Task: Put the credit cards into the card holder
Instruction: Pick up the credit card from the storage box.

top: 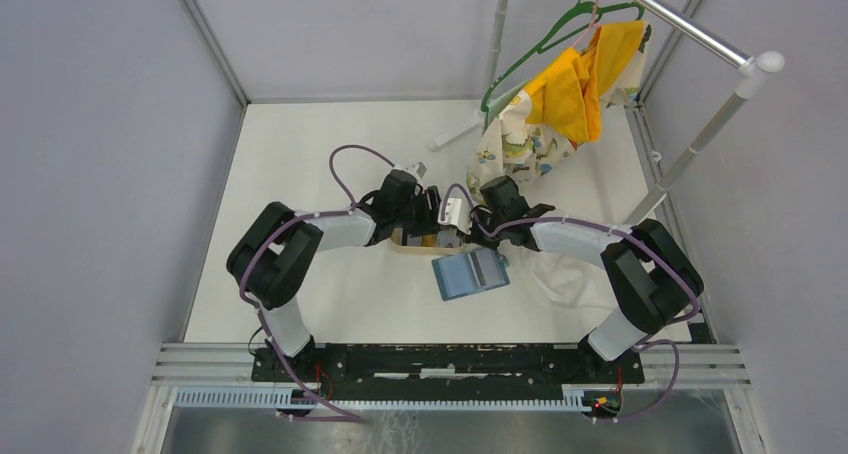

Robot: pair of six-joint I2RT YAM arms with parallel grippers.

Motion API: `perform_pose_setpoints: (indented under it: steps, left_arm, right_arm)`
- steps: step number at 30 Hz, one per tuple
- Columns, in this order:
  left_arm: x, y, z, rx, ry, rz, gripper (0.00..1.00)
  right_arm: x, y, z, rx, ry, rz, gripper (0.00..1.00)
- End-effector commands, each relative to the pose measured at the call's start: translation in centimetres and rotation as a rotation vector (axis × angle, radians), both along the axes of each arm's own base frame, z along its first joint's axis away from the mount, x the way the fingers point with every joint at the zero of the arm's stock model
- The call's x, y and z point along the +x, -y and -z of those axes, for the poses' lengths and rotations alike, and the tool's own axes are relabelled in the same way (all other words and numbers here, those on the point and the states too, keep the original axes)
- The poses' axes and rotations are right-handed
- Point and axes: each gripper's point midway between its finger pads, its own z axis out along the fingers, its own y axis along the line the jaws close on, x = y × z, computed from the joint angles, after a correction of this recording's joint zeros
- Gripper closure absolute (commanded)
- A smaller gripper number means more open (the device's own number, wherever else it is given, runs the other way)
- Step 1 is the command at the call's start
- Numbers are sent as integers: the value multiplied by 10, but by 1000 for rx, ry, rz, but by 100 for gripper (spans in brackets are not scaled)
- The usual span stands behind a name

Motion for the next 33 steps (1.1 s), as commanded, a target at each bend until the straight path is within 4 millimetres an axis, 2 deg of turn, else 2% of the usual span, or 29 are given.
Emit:
perform_pose_setpoints:
  steps: [1,9,18,25,33]
  left_arm:
    - [-6,24,-29,-164,16,49,39]
    - [-14,29,-59,-288,43,55,44]
    - [-22,34,-68,-357,33,78,46]
    - [-27,38,-58,-357,10,98,47]
    - [-23,33,-24,-256,-28,83,45]
  right_arm:
    - [1,-24,-20,91,9,-39,80]
    - [-1,-25,-18,95,2,-38,80]
    - [0,-25,-18,95,3,-35,80]
    - [1,-25,-18,95,5,-34,80]
    - [0,-25,-19,96,2,-36,80]
